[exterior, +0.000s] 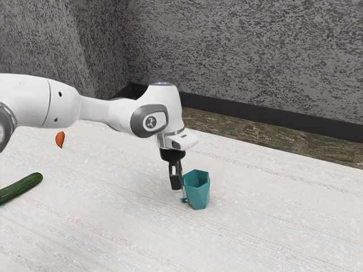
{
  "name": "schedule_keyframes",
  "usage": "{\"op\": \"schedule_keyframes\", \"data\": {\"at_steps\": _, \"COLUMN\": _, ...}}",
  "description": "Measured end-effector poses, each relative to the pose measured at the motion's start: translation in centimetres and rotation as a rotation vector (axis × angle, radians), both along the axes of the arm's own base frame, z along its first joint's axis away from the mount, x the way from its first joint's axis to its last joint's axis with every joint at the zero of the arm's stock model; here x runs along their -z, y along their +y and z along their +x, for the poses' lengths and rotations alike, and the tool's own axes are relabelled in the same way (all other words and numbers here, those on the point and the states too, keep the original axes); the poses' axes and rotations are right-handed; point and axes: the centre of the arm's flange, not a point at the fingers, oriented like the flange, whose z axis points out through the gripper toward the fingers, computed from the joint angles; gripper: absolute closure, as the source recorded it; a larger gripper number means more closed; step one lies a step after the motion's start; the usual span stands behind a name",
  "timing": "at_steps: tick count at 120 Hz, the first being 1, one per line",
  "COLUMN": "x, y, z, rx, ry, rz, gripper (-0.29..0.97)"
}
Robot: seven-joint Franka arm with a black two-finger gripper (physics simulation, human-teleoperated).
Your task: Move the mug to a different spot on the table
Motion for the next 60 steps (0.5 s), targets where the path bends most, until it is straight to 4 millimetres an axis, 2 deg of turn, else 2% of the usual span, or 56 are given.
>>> {"op": "schedule_keyframes", "data": {"at_steps": 12, "x": 0.5, "y": 0.1, "z": 0.1, "rx": 0.005, "ry": -0.005, "rz": -0.005, "gripper": 0.52}}
{"op": "schedule_keyframes", "data": {"at_steps": 28, "x": 0.8, "y": 0.3, "z": -0.2, "rx": 0.008, "ry": -0.025, "rz": -0.002, "gripper": 0.56}}
{"op": "schedule_keyframes", "data": {"at_steps": 32, "x": 0.5, "y": 0.3, "z": -0.3, "rx": 0.009, "ry": -0.04, "rz": 0.002, "gripper": 0.6}}
{"op": "schedule_keyframes", "data": {"at_steps": 37, "x": 0.2, "y": 0.6, "z": -0.5, "rx": 0.006, "ry": -0.06, "rz": 0.006, "gripper": 0.57}}
{"op": "schedule_keyframes", "data": {"at_steps": 60, "x": -1.9, "y": 1.9, "z": -0.5, "rx": -0.025, "ry": -0.187, "rz": -0.004, "gripper": 0.64}}
